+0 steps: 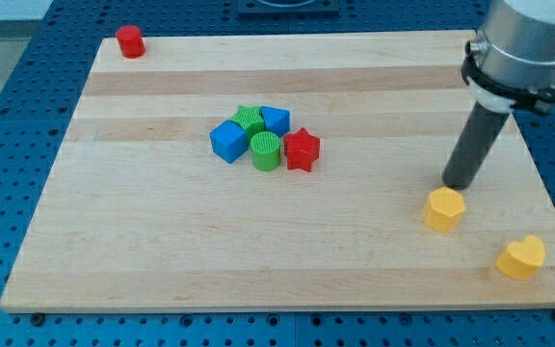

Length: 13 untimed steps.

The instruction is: Push the blue triangle towards top left of the board

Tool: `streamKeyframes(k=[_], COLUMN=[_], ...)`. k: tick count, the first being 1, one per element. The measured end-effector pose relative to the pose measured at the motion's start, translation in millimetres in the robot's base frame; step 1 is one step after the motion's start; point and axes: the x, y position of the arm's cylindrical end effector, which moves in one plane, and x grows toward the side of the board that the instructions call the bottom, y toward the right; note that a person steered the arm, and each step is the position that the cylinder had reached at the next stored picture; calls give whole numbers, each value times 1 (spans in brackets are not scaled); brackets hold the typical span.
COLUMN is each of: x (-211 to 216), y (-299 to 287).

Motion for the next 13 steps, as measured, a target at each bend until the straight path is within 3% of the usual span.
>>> streamKeyframes(k=[1, 3, 8, 11, 13], x=[-27, -72, -76, -85, -115], y=[-7, -85, -248, -234, -234])
